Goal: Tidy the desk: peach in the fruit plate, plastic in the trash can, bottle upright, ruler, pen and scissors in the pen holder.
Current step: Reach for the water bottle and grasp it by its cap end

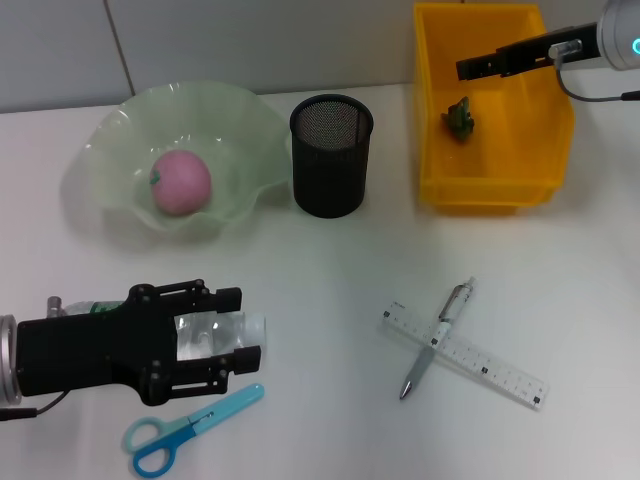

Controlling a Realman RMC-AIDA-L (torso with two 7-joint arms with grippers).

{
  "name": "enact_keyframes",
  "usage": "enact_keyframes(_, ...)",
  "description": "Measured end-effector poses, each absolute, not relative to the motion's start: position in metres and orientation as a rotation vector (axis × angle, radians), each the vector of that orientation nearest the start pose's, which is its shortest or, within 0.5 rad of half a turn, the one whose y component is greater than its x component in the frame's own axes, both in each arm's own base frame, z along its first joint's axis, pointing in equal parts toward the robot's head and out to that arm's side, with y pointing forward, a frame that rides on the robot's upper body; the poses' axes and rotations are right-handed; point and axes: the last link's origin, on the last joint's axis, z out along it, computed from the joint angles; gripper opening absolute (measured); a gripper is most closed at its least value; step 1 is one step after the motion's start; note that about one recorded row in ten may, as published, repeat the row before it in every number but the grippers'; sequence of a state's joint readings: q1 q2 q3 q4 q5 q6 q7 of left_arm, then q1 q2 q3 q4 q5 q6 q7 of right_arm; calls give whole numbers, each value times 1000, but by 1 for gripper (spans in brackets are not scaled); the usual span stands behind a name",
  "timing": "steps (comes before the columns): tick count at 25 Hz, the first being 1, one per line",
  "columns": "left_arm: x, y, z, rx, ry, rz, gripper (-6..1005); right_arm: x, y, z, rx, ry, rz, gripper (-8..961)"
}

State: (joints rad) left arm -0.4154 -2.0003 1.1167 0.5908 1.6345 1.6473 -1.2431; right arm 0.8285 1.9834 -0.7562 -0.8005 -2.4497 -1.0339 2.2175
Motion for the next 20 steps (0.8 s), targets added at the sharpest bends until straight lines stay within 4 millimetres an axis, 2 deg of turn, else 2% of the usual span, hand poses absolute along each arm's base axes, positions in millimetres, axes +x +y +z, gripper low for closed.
enact_keyframes(5,-260,284,-13,-2909,-456,-863,726,220,468,71,-2200,996,206,725)
enact_keyframes(11,-261,285,-11,-2910,-450,-857,726,204,460,72,-2260,936,311,725)
enact_keyframes(15,-261,285,-10,-2911,-446,-855,726,193,445,76,-2335,901,377,725)
enact_keyframes(16,-261,285,-10,-2911,-440,-854,726,189,434,77,-2393,866,398,725)
enact_keyframes(17,-261,285,-10,-2911,-440,-854,726,189,434,77,-2393,866,398,726)
enact_keyframes(20,-261,286,-9,-2912,-431,-852,726,186,414,77,-2489,798,451,726)
